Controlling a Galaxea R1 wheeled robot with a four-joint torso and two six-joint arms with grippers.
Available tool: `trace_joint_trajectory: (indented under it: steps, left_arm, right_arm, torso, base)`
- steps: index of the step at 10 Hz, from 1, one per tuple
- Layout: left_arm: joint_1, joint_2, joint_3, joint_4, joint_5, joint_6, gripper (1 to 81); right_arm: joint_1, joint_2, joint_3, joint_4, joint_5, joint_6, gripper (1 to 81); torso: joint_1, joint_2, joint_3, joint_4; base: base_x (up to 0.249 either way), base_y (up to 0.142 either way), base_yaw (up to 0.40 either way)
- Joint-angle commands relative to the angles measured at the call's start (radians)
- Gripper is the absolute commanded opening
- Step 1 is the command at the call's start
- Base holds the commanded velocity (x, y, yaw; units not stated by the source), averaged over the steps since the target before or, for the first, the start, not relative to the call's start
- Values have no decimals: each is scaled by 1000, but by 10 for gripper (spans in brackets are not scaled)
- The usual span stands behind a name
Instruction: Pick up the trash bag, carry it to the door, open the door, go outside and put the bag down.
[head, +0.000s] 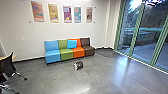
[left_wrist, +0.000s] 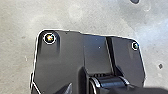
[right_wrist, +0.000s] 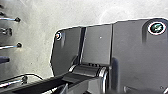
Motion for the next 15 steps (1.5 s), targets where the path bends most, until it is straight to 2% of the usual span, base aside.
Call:
trace_joint_trajectory:
  steps: [1,15]
  left_arm:
    - [-57,-9,9,-6,48,-3,811]
    - [-57,-11,9,-8,42,-5,811]
  right_arm:
    - [60,-7,24,14,-50,2,811]
    - [64,-10,26,14,-50,3,811]
  torso:
    - [0,0,0,0]
    - [0,0,0,0]
  base:
    - [160,0,0]
    - [160,0,0]
